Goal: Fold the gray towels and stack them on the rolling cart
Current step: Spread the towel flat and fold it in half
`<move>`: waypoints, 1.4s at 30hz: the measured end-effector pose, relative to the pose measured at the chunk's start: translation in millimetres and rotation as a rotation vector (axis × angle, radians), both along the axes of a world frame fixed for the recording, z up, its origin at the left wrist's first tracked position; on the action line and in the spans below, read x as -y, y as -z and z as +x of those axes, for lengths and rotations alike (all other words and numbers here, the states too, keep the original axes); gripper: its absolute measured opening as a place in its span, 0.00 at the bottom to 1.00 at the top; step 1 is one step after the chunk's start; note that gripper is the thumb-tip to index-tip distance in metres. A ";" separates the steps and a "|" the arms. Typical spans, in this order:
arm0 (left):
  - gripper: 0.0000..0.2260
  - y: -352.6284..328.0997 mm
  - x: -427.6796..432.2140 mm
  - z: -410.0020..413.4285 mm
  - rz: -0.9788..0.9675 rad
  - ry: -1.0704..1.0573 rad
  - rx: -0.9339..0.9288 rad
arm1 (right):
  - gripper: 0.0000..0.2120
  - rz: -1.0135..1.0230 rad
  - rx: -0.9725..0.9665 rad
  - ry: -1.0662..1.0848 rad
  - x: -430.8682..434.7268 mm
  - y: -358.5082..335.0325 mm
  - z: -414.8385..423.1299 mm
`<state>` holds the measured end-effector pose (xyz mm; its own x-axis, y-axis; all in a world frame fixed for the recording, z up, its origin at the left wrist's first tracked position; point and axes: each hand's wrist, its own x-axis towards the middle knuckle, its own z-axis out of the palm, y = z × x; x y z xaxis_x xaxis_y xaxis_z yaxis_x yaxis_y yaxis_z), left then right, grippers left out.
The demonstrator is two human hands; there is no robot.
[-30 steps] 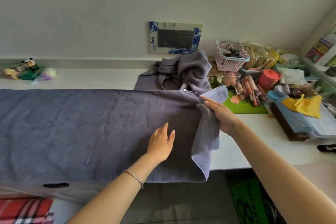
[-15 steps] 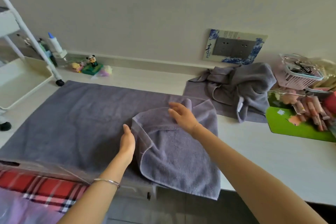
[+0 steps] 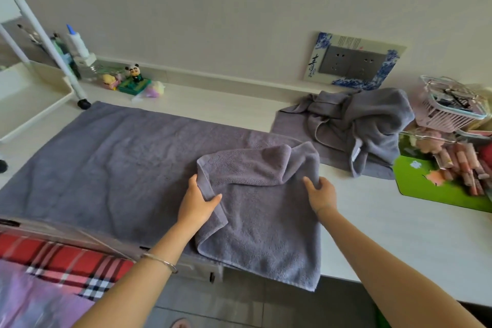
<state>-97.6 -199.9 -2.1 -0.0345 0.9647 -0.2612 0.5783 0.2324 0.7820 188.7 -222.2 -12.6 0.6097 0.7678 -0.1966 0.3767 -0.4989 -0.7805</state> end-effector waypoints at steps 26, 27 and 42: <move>0.28 -6.9 2.2 70.8 -0.042 0.059 -0.485 | 0.29 -0.331 0.589 -0.489 -58.3 -42.3 50.1; 0.25 -5.5 -0.3 70.7 -0.053 0.067 -0.521 | 0.31 -0.414 0.577 -0.453 -63.5 -41.9 49.4; 0.09 -13.2 11.7 39.2 -0.079 -0.044 -0.320 | 0.17 -0.296 0.249 -0.752 -85.7 -59.2 37.1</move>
<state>-58.4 -211.6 11.1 -0.1681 0.9377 -0.3042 0.7797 0.3152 0.5410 225.8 -136.5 46.6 0.0096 0.9244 -0.3812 0.8340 -0.2177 -0.5069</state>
